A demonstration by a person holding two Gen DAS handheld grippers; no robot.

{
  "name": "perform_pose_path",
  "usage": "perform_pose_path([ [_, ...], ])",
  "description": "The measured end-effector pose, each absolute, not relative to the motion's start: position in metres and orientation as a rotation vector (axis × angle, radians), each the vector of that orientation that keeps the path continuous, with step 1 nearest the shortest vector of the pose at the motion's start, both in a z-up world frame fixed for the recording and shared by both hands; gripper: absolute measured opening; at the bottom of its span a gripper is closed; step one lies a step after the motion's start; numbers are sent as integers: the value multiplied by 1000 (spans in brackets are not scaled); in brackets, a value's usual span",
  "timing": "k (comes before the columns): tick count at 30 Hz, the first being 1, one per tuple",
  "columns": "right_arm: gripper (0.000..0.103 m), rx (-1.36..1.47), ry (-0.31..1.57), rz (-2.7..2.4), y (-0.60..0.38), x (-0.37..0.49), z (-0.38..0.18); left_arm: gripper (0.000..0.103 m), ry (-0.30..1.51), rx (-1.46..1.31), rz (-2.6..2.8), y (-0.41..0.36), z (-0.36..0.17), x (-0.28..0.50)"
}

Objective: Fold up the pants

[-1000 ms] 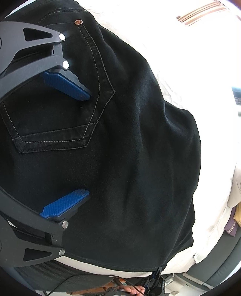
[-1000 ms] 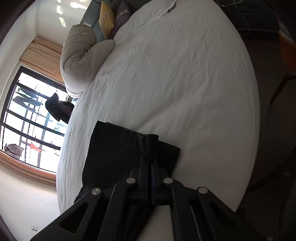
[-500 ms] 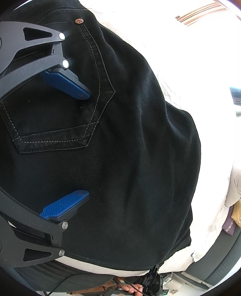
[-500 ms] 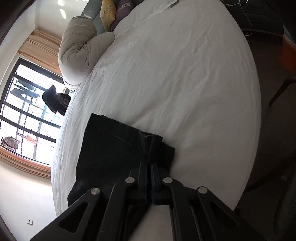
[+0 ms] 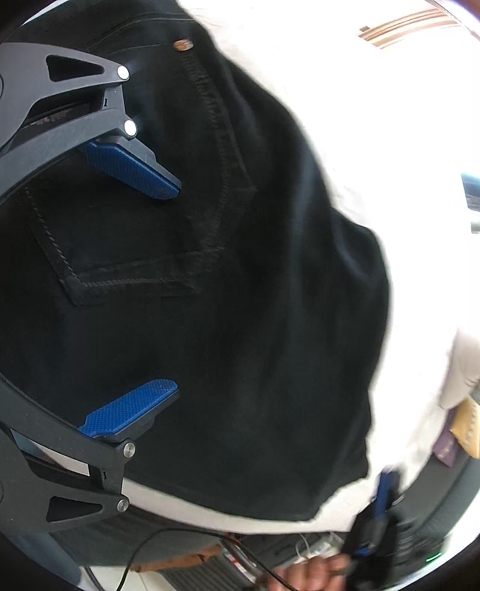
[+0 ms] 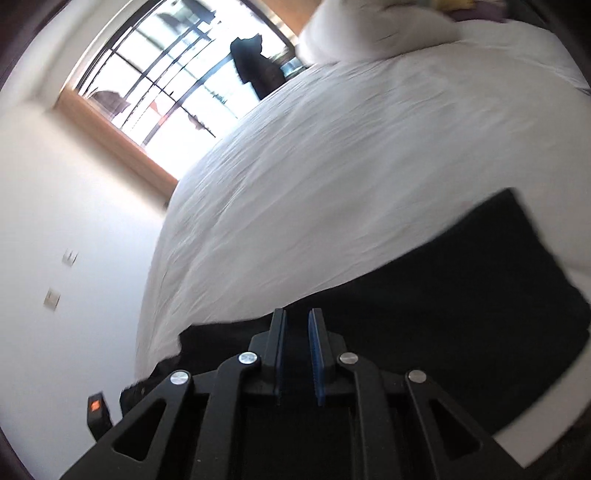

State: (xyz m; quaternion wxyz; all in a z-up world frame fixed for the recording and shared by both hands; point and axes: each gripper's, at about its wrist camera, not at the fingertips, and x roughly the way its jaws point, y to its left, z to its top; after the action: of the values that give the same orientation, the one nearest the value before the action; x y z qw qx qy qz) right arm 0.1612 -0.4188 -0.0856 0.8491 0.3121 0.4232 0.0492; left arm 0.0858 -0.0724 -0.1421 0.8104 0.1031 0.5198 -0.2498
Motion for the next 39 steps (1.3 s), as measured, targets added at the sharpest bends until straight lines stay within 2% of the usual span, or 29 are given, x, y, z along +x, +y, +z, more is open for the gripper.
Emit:
perform_pose_path([
  [7,14,742,1163,331,-350,247,-170,100,1072,292,-550,-62,-152,65],
  [8,0,700,1185,286,-351,253,-182,100,1071,286,-550,-60,-152,64],
  [11,0,834,1120,222,-386,261,-196,100,1063,291,-544,-59,-153,60],
  [13,0,808,1066,84,-407,259,-186,100,1059,289,-541,-58,-155,58],
  [15,8,791,1021,-30,-424,248,-171,100,1055,285,-536,-55,-155,55],
  [17,9,810,998,47,-416,238,-157,100,1052,279,-530,-52,-155,51],
  [19,19,764,1002,169,-385,229,-144,100,1049,286,-525,-54,-157,48],
  [20,30,748,1024,231,-368,224,-143,100,1050,290,-526,-55,-157,45],
  [23,32,726,1083,245,-347,198,-160,100,1052,283,-530,-56,-155,42],
  [25,4,848,1090,183,-373,175,-185,100,1046,290,-533,-56,-156,39],
  [26,0,911,1080,143,-392,160,-194,100,1045,298,-532,-56,-156,38],
  [33,0,943,995,-135,-488,60,-177,100,1065,312,-512,-55,-154,31],
  [34,2,926,979,-167,-489,46,-171,100,1066,315,-509,-55,-154,29],
  [36,23,961,938,-165,-504,26,-161,100,1065,318,-505,-56,-154,23],
  [39,27,1053,899,-127,-518,7,-162,100,1070,318,-497,-61,-150,23],
])
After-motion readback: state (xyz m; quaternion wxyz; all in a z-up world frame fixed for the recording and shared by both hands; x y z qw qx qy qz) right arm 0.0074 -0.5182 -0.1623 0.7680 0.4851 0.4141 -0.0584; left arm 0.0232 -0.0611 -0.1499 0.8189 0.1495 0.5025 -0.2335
